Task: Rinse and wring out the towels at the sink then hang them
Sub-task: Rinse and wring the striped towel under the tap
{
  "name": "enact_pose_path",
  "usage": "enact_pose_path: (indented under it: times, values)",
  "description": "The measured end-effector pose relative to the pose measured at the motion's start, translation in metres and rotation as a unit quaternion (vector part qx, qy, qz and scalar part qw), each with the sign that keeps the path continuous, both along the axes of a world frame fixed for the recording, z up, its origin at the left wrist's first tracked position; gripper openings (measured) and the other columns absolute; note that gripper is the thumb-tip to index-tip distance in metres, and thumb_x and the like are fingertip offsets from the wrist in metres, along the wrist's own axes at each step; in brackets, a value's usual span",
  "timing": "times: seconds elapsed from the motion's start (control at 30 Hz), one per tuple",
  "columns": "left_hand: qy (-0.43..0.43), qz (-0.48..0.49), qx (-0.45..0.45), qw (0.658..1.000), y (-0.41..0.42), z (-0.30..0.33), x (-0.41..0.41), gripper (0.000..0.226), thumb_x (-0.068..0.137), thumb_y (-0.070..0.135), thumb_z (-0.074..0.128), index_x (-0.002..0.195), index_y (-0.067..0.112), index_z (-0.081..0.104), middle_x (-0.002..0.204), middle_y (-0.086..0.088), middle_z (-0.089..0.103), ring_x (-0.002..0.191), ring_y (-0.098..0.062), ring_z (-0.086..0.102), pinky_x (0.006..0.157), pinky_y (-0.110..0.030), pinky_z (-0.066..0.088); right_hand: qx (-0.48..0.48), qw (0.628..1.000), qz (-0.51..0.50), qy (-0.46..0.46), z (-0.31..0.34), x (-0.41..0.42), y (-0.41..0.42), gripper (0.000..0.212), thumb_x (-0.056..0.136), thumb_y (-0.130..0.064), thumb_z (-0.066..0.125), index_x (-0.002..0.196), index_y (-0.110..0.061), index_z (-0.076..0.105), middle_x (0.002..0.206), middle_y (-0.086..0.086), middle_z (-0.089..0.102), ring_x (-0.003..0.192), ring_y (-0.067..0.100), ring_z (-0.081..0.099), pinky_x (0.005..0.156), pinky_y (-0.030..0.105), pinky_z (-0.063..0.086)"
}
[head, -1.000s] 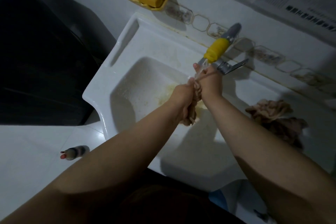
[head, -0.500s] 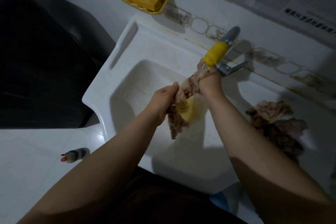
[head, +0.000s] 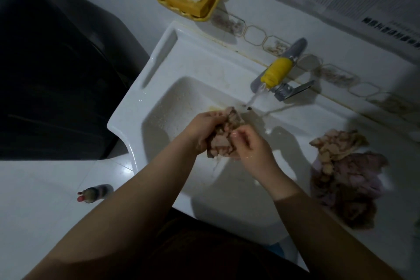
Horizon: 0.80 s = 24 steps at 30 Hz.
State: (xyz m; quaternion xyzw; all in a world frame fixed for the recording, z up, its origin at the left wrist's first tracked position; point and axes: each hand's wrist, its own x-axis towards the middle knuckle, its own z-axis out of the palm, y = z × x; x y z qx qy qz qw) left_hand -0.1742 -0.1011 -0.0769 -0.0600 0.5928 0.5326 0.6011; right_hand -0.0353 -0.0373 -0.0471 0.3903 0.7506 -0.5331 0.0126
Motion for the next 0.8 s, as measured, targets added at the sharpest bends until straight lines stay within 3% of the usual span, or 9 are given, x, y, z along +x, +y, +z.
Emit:
enact_pose_path:
  times: [0.07,0.17,0.27,0.33,0.43,0.5,0.67,0.73,0.8]
  values:
    - [0.059,-0.032,0.010,0.998,-0.002,0.007,-0.001,0.021,0.100,0.016,0.047,0.091,0.007,0.063,0.057,-0.005,0.064,0.045,-0.022,0.059,0.045,-0.030,0.052,-0.012,0.997,-0.075,-0.005,-0.017,0.002,0.018,0.020,0.097,-0.016,0.048,0.109,-0.032,0.054,0.112,-0.005,0.063,0.094,0.015,0.064,0.087,0.049,0.053]
    - [0.089,-0.076,0.041,0.992,0.001,0.022,-0.002,0.025,0.100,0.020,0.046,0.101,0.005,0.065,0.056,0.001,0.065,0.046,-0.016,0.061,0.043,-0.025,0.048,-0.010,0.999,0.003,-0.049,-0.073,-0.004,0.046,0.065,0.080,-0.016,0.066,0.138,-0.031,0.040,0.142,0.002,0.040,0.128,0.021,0.043,0.107,0.045,0.040]
    - [0.095,-0.065,0.072,0.991,0.008,0.029,-0.007,0.028,0.099,0.024,0.049,0.099,0.003,0.068,0.084,-0.013,0.072,0.075,-0.024,0.069,0.067,-0.033,0.056,-0.117,0.991,0.013,-0.056,-0.053,-0.025,0.040,0.065,0.078,-0.015,0.073,0.136,-0.019,0.044,0.126,0.004,0.055,0.113,0.017,0.053,0.089,0.024,0.051]
    - [0.079,-0.051,0.096,0.991,0.008,0.032,-0.014,0.030,0.097,0.029,0.052,0.093,0.003,0.067,0.091,-0.021,0.069,0.083,-0.030,0.067,0.075,-0.037,0.055,-0.194,0.979,-0.006,-0.059,-0.050,-0.027,0.038,0.042,0.085,-0.003,0.066,0.124,-0.010,0.053,0.104,0.004,0.063,0.087,0.012,0.060,0.068,0.013,0.050]
    - [0.058,-0.055,0.136,0.987,0.000,0.032,-0.027,0.044,0.096,0.029,0.054,0.106,-0.015,0.056,0.101,-0.039,0.056,0.055,-0.024,0.063,0.051,-0.025,0.051,-0.271,0.955,-0.107,-0.051,-0.052,-0.016,0.041,0.025,0.082,-0.013,0.068,0.106,-0.004,0.064,0.084,0.011,0.066,0.074,0.026,0.061,0.062,0.028,0.051]
    - [0.069,-0.043,0.107,0.991,-0.007,0.025,-0.034,0.044,0.097,0.024,0.054,0.116,-0.016,0.053,0.104,-0.039,0.055,0.039,-0.016,0.059,0.037,-0.019,0.046,-0.276,0.943,-0.181,-0.035,-0.047,-0.011,0.047,0.009,0.082,-0.012,0.065,0.089,-0.006,0.067,0.072,0.011,0.065,0.075,0.028,0.058,0.058,0.026,0.048]
    - [0.120,-0.072,0.003,0.990,-0.006,0.002,-0.026,0.043,0.095,0.049,0.049,0.097,0.009,0.064,0.077,-0.018,0.068,0.043,-0.026,0.056,0.040,-0.023,0.039,-0.338,0.905,-0.247,0.070,-0.020,-0.005,0.062,0.022,0.087,0.007,0.039,0.084,-0.004,0.058,0.056,0.010,0.055,0.053,0.023,0.054,0.042,0.023,0.048]
    - [0.114,-0.057,-0.006,0.992,0.004,-0.001,-0.020,0.051,0.095,0.052,0.046,0.096,0.004,0.063,0.083,-0.028,0.068,0.049,-0.032,0.056,0.040,-0.025,0.040,-0.345,0.911,-0.217,0.067,-0.012,-0.010,0.061,0.017,0.091,-0.006,0.043,0.086,-0.008,0.059,0.063,0.009,0.047,0.058,0.023,0.045,0.041,0.021,0.044]
    - [0.102,-0.018,0.012,0.995,0.015,-0.002,-0.014,0.050,0.096,0.046,0.047,0.096,-0.001,0.063,0.093,-0.039,0.062,0.056,-0.032,0.054,0.040,-0.025,0.042,-0.314,0.928,-0.198,0.031,-0.011,-0.016,0.057,0.022,0.092,-0.029,0.054,0.092,-0.011,0.067,0.071,0.009,0.058,0.061,0.022,0.055,0.053,0.025,0.045]
